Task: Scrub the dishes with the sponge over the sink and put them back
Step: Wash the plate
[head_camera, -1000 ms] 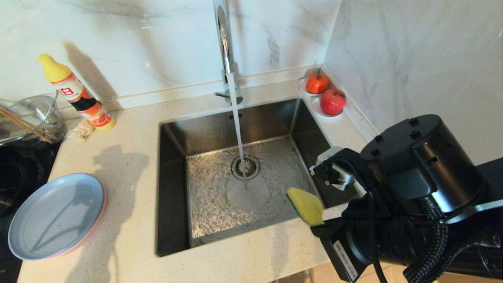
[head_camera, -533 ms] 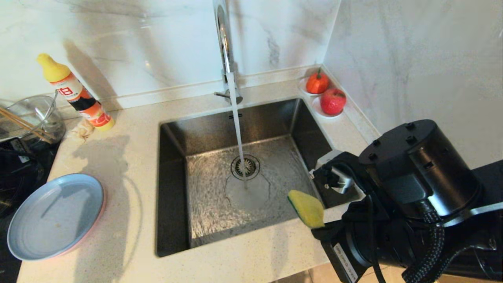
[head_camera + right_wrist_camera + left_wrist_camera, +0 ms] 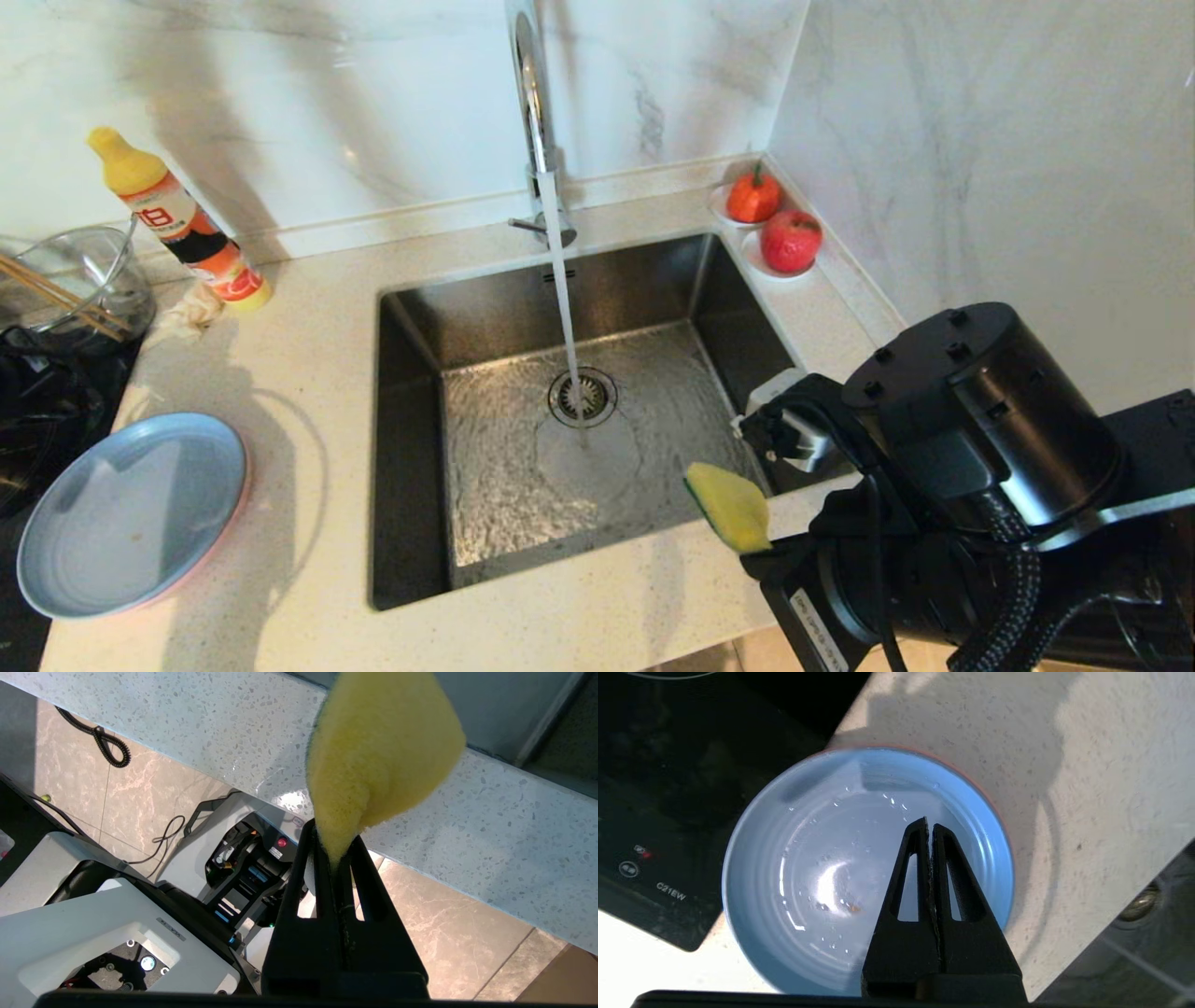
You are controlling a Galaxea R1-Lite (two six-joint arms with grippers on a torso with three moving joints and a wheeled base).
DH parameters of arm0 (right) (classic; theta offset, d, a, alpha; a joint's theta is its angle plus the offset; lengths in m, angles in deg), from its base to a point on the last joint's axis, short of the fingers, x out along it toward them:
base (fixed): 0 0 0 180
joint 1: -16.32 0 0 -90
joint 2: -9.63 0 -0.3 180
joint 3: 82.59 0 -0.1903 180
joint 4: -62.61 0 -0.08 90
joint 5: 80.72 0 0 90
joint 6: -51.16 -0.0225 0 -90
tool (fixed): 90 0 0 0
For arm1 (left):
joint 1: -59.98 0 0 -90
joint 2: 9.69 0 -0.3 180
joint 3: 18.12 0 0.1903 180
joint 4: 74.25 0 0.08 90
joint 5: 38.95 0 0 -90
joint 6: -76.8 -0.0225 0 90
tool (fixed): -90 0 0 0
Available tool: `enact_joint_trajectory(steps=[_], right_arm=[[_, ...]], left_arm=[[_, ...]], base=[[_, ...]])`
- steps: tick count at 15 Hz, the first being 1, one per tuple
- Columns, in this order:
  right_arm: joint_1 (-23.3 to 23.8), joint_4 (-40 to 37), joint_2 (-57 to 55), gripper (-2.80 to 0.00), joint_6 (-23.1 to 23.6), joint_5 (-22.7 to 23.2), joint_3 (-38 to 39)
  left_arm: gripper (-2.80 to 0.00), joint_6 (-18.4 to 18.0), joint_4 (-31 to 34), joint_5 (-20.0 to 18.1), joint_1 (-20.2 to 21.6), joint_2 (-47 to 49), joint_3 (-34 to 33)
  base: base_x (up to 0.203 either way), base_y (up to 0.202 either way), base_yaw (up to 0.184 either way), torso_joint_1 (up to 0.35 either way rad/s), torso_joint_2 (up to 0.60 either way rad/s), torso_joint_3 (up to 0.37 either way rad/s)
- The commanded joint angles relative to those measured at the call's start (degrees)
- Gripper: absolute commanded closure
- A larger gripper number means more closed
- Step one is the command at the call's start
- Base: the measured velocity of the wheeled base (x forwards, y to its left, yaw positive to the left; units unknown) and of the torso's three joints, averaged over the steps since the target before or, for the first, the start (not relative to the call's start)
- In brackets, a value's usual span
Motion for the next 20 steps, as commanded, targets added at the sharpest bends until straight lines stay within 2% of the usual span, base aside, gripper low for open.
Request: enact_joint_trajectory(steps=[1,4,7,10,17,18,20], right_arm=[[-0.03,-0.10,-0.27,0.00,0.00,-0.06,-0.11],[-0.03,-0.10,-0.27,0.00,-0.07,0.02,-0.02],[-0.03,-0.10,-0.01,0.00,-0.07,0.02,-0.02],[-0.03,-0.10,-0.36,0.00,-0.07,0.64,0.15],[-0.03,-0.10,-0.80,0.00,-0.15,0.64,0.35],[-0.03,-0.10,-0.80,0.00,-0.15,0.64,0.33],[-0.03,-0.10,-0.80,0.00,-0.15,0.64,0.42]], left_arm=[[0.00,0.28,0.87,-0.77,2.35,2.54,0.92],[0.00,1.18,1.55,-5.51,4.90,4.26,0.48],[0.00,2.18,2.19,-8.19,7.07,6.42,0.74],[0.00,3.33,2.34,-14.32,9.40,7.03,0.92],[0.00,5.35,2.35,-15.01,11.16,9.02,1.02],[-2.73,5.35,2.35,-15.25,11.16,8.93,0.96],[-2.80,5.81,2.98,-16.70,11.16,9.19,0.81]], base=[[0.000,0.000,0.000,0.000,0.00,0.000],[0.000,0.000,0.000,0.000,0.00,0.000],[0.000,0.000,0.000,0.000,0.00,0.000],[0.000,0.000,0.000,0.000,0.00,0.000],[0.000,0.000,0.000,0.000,0.00,0.000],[0.000,0.000,0.000,0.000,0.00,0.000],[0.000,0.000,0.000,0.000,0.00,0.000]])
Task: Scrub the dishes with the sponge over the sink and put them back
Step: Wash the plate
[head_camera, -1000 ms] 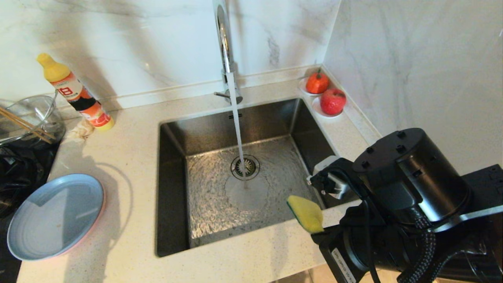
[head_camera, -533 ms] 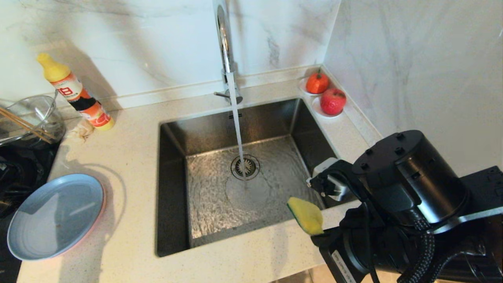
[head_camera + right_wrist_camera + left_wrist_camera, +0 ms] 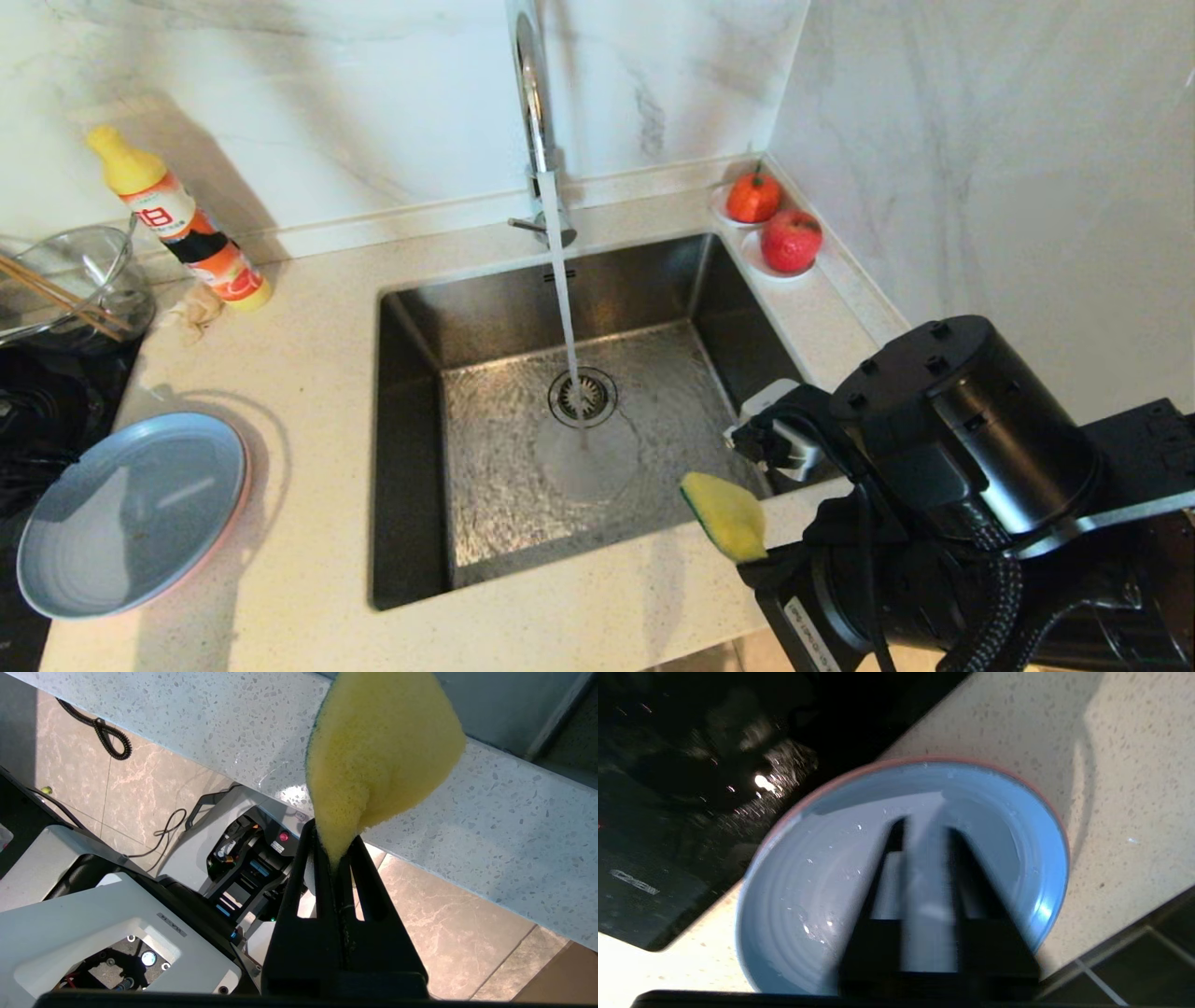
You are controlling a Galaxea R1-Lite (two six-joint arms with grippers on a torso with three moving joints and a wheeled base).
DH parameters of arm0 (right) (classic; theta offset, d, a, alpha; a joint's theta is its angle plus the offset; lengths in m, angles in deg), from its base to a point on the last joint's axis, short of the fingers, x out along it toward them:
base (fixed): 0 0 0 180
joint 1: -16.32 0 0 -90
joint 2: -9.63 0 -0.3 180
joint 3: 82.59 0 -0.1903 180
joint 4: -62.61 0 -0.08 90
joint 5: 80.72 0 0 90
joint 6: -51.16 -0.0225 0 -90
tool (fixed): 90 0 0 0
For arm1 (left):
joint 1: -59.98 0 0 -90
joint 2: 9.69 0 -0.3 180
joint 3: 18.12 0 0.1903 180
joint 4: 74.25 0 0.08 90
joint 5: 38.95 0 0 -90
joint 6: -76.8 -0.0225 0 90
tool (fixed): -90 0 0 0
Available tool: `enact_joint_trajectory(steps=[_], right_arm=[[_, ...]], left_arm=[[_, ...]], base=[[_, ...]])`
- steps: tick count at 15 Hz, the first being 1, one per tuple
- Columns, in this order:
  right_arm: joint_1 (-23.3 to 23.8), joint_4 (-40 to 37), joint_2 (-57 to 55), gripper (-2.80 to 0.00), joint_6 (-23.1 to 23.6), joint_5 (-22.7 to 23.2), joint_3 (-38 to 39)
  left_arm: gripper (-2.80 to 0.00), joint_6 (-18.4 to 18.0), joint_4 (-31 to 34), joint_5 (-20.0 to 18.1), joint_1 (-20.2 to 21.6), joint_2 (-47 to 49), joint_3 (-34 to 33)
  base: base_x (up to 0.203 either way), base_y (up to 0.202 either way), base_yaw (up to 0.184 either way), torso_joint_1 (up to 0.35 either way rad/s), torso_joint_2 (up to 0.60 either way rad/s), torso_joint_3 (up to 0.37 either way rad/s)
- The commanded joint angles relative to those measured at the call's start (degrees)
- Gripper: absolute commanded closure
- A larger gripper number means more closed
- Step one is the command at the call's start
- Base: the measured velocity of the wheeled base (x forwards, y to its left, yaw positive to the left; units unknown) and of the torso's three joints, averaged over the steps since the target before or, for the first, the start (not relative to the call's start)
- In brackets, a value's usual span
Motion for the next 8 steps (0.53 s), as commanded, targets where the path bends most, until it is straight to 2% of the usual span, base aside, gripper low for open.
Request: enact_joint_trajectory(steps=[1,3,8], right_arm=[[-0.03,-0.10,-0.10,0.00,-0.07,-0.09,0.05],[-0.03,-0.10,-0.10,0.00,-0.07,-0.18,0.05],[-0.03,-0.10,-0.10,0.00,-0.07,-0.18,0.05]], left_arm=[[-2.80,1.13,1.14,-1.60,0.04,0.12,0.18],[-2.80,1.45,1.54,-2.79,0.04,0.21,-0.17],[-2.80,1.53,1.69,-2.61,0.48,0.65,-0.02]], base=[[0.000,0.000,0.000,0.000,0.00,0.000],[0.000,0.000,0.000,0.000,0.00,0.000],[0.000,0.000,0.000,0.000,0.00,0.000]])
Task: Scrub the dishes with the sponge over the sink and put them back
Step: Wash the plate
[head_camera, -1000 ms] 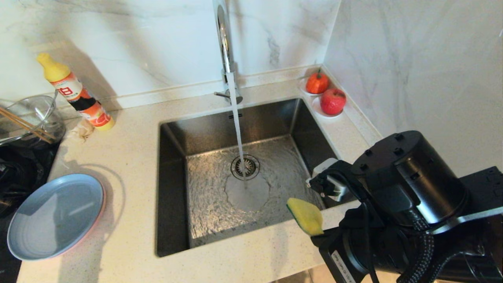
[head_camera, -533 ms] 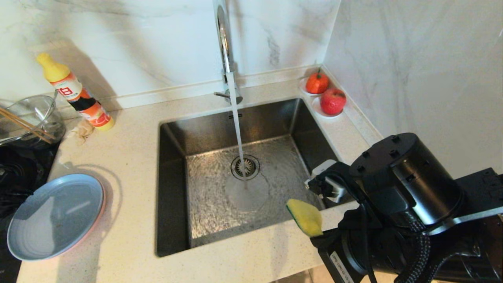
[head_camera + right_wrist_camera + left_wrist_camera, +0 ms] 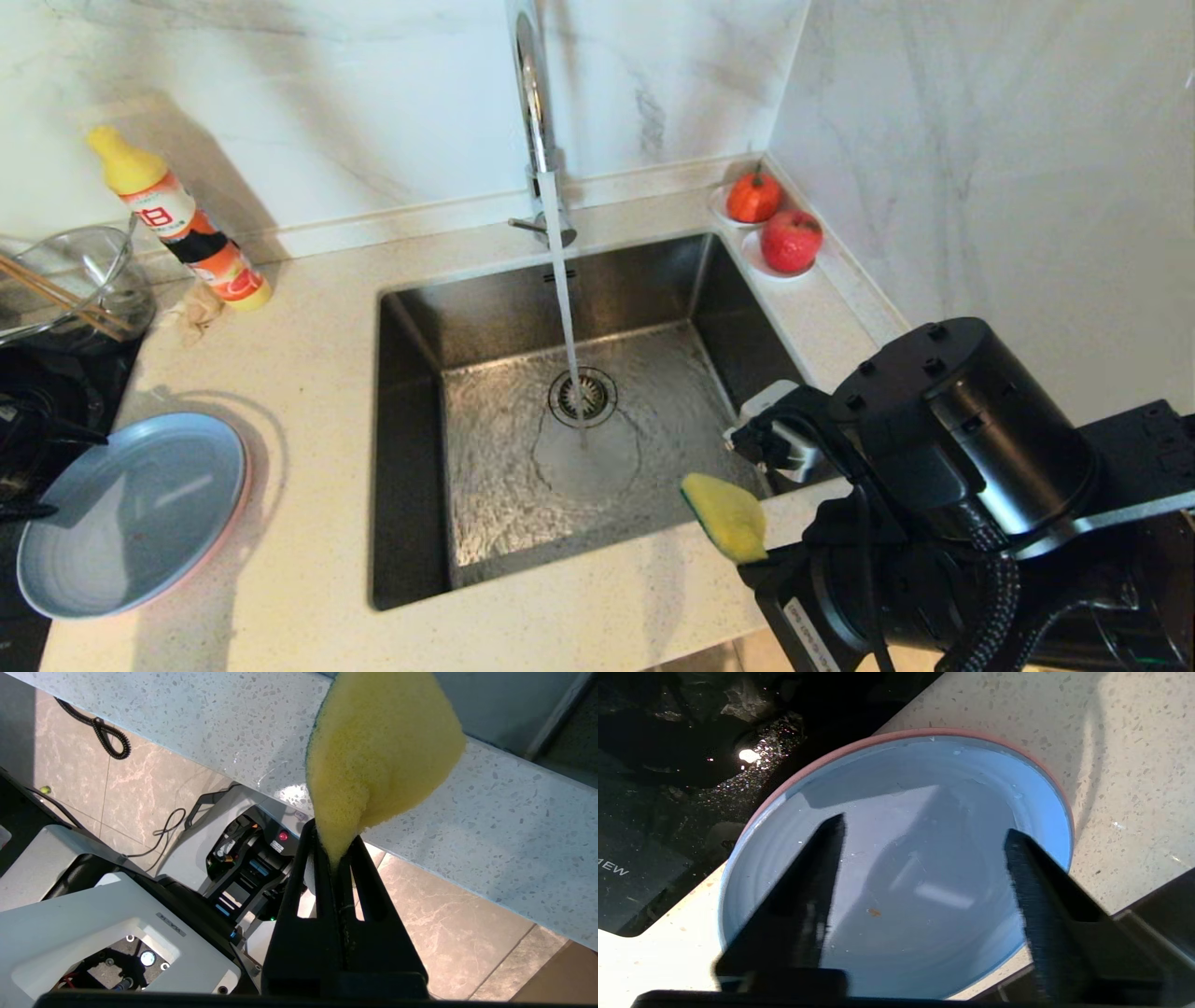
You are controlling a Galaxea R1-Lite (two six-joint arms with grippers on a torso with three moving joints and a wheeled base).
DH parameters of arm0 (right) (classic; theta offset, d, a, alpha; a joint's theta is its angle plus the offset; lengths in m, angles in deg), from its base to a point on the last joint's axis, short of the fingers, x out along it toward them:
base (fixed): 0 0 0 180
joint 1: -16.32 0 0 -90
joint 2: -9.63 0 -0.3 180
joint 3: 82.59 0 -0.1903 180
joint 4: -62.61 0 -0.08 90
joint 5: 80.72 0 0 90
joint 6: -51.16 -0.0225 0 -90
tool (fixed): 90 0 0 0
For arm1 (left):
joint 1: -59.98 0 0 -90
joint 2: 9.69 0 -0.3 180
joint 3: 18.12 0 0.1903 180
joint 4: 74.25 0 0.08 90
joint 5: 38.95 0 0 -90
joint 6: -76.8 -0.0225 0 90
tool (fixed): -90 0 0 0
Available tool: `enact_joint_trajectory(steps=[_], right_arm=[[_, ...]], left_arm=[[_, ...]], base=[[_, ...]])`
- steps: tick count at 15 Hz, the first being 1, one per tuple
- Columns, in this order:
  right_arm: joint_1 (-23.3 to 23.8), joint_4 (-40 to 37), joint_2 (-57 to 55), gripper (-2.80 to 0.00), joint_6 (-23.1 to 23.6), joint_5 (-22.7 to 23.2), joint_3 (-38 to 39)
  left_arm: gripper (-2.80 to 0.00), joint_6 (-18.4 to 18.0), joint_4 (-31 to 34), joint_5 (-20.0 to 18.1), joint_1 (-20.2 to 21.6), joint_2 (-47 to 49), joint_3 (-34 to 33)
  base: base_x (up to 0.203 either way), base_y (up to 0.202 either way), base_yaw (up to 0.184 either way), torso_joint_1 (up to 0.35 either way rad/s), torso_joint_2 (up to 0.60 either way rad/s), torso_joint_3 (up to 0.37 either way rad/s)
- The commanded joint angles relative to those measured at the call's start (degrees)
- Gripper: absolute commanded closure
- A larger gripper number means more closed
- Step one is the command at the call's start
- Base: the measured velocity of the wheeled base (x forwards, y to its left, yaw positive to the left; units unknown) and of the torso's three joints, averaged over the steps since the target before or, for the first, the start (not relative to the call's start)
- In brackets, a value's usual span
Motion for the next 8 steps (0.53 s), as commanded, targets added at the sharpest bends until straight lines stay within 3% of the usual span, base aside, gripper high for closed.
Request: enact_joint_trajectory(steps=[1,8], right_arm=[[-0.03,-0.10,-0.05,0.00,-0.08,-0.08,0.06],[-0.03,-0.10,0.39,0.00,-0.08,0.01,0.53]], left_arm=[[-2.80,0.19,0.60,-0.10,0.49,-0.16,0.32],[-2.80,-0.15,3.48,-0.01,0.59,1.22,-0.41]], base=[[0.000,0.000,0.000,0.000,0.00,0.000],[0.000,0.000,0.000,0.000,0.00,0.000]])
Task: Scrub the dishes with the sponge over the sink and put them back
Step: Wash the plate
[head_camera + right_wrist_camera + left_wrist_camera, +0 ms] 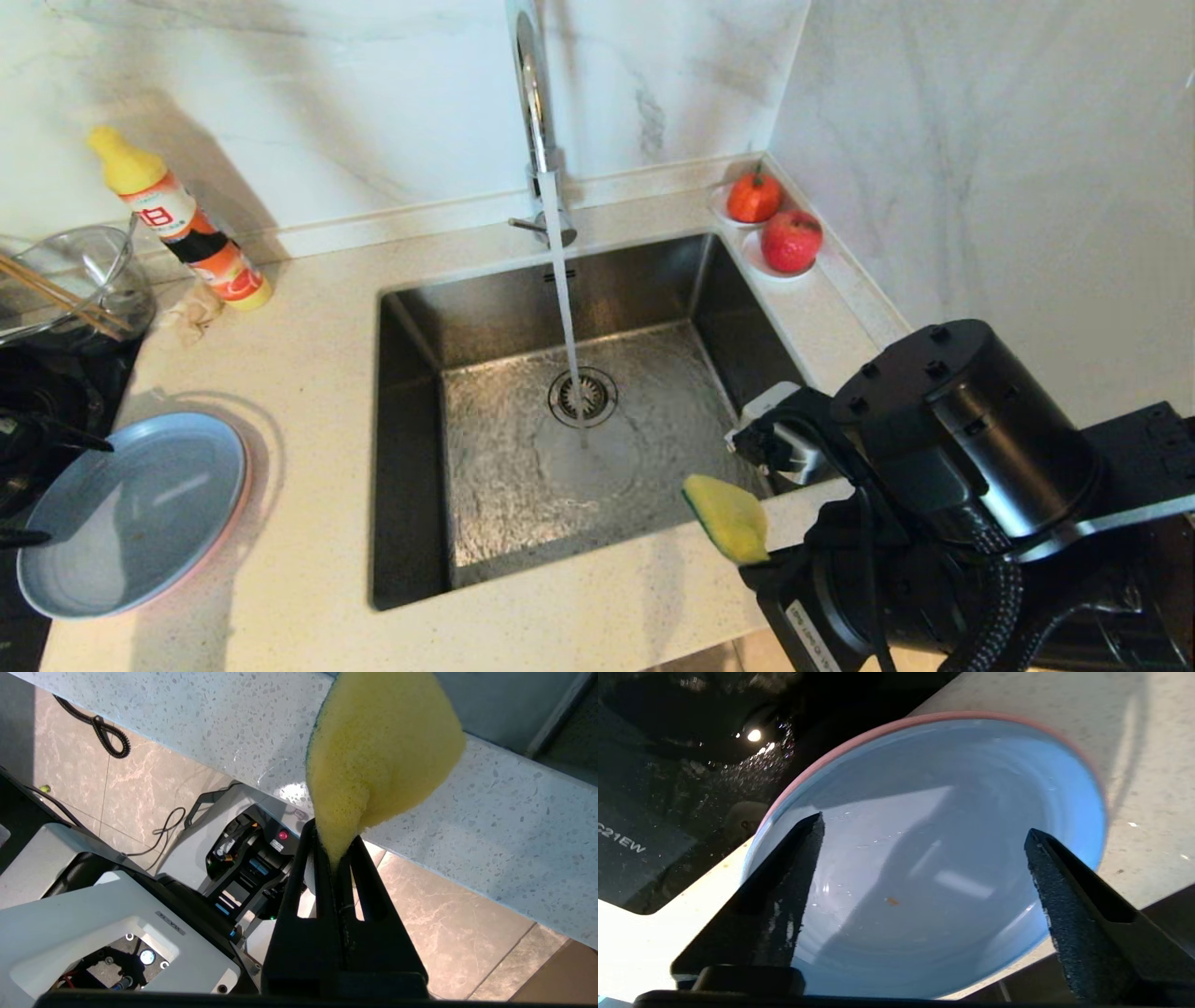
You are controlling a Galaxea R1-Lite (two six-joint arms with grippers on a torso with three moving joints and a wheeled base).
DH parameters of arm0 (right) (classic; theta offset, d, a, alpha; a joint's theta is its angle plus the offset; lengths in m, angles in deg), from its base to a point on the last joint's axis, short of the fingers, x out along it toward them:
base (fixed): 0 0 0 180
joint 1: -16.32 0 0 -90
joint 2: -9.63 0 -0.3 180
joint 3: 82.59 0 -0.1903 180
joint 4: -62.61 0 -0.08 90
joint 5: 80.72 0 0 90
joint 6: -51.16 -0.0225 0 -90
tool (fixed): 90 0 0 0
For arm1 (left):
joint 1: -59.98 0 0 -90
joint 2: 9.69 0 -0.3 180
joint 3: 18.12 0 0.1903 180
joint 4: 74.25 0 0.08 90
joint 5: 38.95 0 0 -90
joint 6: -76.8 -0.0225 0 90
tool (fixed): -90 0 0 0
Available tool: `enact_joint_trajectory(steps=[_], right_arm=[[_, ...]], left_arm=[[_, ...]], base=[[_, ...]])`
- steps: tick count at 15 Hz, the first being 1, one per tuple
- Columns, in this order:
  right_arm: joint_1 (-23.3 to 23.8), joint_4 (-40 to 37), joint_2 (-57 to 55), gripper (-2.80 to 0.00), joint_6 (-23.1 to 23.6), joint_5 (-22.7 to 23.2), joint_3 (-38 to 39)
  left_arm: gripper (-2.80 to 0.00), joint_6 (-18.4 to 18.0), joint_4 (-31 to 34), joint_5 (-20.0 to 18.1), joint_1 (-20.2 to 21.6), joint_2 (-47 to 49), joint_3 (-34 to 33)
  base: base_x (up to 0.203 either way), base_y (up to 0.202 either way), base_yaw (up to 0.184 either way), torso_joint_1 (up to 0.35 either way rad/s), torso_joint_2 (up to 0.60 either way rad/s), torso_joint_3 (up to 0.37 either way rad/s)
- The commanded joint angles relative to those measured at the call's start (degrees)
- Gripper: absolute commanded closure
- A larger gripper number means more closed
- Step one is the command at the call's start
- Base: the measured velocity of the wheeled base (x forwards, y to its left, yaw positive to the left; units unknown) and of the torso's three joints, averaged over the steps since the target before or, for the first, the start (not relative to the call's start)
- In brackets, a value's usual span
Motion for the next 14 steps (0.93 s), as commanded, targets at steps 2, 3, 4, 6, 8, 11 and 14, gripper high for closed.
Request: enact_joint_trajectory(steps=[2,3,4,6,8,11,14], right_arm=[[-0.03,-0.01,0.39,0.00,-0.08,-0.02,0.34],[-0.03,-0.10,0.39,0.00,-0.14,-0.02,0.40],[-0.03,-0.10,0.39,0.00,-0.17,-0.02,0.51],[-0.03,-0.01,0.48,0.00,-0.17,-0.02,0.78],[-0.03,0.93,0.73,0.00,-0.08,-0.11,0.94],[-0.03,1.32,1.20,0.00,-0.15,-0.11,1.15],[-0.03,1.39,1.80,0.00,-0.17,-0.11,1.66]], left_arm=[[-2.80,0.11,0.34,-0.06,0.45,0.62,-0.27],[-2.80,0.23,0.34,-0.11,0.55,0.57,0.03],[-2.80,0.37,0.34,-0.22,0.89,0.37,0.60],[-2.80,0.70,1.19,-0.38,0.98,-0.17,2.70],[-2.80,1.56,6.28,-0.46,0.94,-0.61,6.58],[-2.80,1.69,11.56,-0.47,0.89,-1.51,9.26],[-2.80,1.28,16.74,-0.17,0.89,-2.23,10.63]], base=[[0.000,0.000,0.000,0.000,0.00,0.000],[0.000,0.000,0.000,0.000,0.00,0.000],[0.000,0.000,0.000,0.000,0.00,0.000],[0.000,0.000,0.000,0.000,0.00,0.000],[0.000,0.000,0.000,0.000,0.00,0.000],[0.000,0.000,0.000,0.000,0.00,0.000],[0.000,0.000,0.000,0.000,0.00,0.000]])
